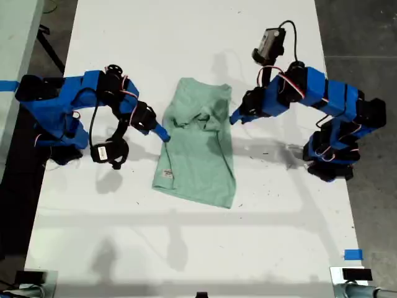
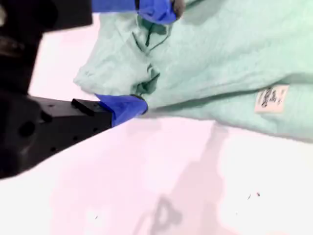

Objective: Fold t-shirt

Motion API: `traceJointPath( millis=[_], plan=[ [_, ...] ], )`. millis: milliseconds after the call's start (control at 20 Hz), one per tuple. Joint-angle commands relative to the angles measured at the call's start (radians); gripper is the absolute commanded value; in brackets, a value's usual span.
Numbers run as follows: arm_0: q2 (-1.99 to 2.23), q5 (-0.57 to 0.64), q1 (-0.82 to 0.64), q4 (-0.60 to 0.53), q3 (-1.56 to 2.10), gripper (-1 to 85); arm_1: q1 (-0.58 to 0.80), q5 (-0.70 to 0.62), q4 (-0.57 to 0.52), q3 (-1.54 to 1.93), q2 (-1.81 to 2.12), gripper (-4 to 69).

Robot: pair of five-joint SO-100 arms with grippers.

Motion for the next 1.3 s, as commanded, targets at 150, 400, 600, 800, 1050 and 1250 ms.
traceJointPath(
  millis=[150, 400, 600, 800, 1050, 1250],
  plan=[
    [0.38, -0.034, -0.086, -0.117, 0.469, 30.5, -0.083, 0.107, -0.066, 0.216, 0.181, 14.5],
    [0.483, -0.058, -0.072, -0.202, 0.598, 29.5, -0.345, 0.368, -0.285, 0.502, 0.17, 29.4],
    [0.425, -0.058, -0.06, -0.245, 0.603, 29.3, -0.489, 0.537, -0.667, 0.772, 0.075, 28.0],
    [0.414, -0.055, -0.058, -0.247, 0.598, 29.2, -0.506, 0.552, -0.851, 0.769, -0.123, 26.6],
    [0.423, -0.06, -0.055, -0.235, 0.6, 28.8, -0.479, 0.535, -0.992, 0.77, -0.27, 14.6],
    [0.442, -0.061, -0.052, -0.233, 0.609, 28.6, -0.465, 0.509, -0.945, 0.778, -0.163, -1.2]
  ],
)
